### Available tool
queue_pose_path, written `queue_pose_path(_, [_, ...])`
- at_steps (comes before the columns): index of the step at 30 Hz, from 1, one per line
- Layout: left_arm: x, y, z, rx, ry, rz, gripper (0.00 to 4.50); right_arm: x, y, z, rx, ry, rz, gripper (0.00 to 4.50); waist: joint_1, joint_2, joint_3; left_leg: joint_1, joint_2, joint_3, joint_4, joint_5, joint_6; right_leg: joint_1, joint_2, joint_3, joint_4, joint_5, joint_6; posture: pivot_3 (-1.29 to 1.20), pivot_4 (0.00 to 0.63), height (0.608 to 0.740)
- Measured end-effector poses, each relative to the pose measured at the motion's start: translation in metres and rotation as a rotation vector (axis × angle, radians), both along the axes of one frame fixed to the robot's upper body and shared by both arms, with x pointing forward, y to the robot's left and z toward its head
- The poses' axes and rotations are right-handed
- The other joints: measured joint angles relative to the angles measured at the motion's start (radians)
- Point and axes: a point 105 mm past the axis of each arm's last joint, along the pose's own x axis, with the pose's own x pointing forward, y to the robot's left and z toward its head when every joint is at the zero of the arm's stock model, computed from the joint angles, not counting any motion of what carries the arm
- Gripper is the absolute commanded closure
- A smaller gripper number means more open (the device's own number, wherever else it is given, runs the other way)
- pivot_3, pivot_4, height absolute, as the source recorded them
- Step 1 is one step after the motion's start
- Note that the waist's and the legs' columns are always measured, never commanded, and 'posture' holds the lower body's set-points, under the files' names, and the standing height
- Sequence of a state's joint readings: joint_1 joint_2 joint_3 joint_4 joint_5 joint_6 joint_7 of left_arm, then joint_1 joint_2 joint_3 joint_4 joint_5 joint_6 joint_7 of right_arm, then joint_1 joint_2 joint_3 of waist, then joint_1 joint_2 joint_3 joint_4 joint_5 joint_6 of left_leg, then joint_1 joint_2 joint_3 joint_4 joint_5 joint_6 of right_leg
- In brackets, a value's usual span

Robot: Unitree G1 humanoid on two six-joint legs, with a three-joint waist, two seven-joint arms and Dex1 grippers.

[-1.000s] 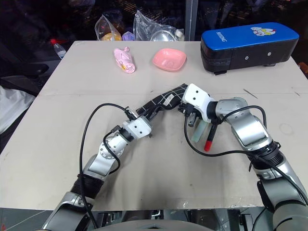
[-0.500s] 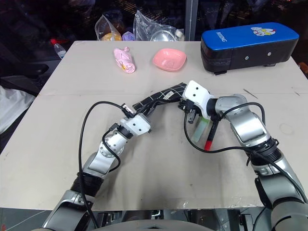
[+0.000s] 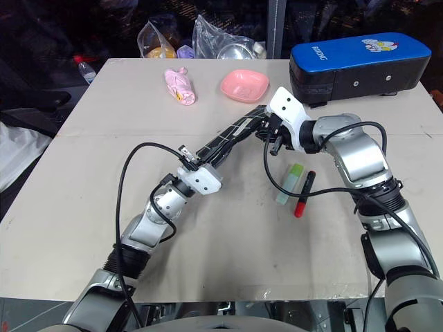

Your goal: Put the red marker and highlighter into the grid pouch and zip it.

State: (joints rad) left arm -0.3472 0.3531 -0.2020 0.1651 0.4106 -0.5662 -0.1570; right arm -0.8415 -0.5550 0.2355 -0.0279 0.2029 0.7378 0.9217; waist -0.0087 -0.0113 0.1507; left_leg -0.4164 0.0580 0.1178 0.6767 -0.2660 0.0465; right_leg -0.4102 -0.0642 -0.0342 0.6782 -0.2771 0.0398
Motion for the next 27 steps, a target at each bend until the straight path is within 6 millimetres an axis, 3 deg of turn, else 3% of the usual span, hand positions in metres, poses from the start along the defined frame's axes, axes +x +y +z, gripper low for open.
queue_pose_path(6, [0.002,0.006,0.026,-0.054,-0.104,0.042,4.50,-0.001,-0.004,0.003,-0.011,0.010,0.015,4.48,-0.001,0.000,0.000,0.000,0.000,0.000,0.000,0.000,0.000,0.000,0.000,0.000,0.000,0.000,0.000,0.00,0.150,0.740])
queue_pose_path(17, [0.006,0.007,0.025,-0.056,-0.087,0.063,4.50,-0.011,0.005,0.018,-0.011,-0.020,0.076,4.48,-0.001,0.000,0.000,0.000,0.000,0.000,0.000,0.000,0.000,0.000,0.000,0.000,0.000,0.000,0.000,0.00,0.150,0.740])
queue_pose_path(27, [0.006,0.006,0.023,-0.044,-0.076,0.058,4.50,-0.020,0.017,0.013,-0.067,-0.038,0.130,4.48,-0.001,0.000,0.000,0.000,0.000,0.000,0.000,0.000,0.000,0.000,0.000,0.000,0.000,0.000,0.000,0.00,0.150,0.740])
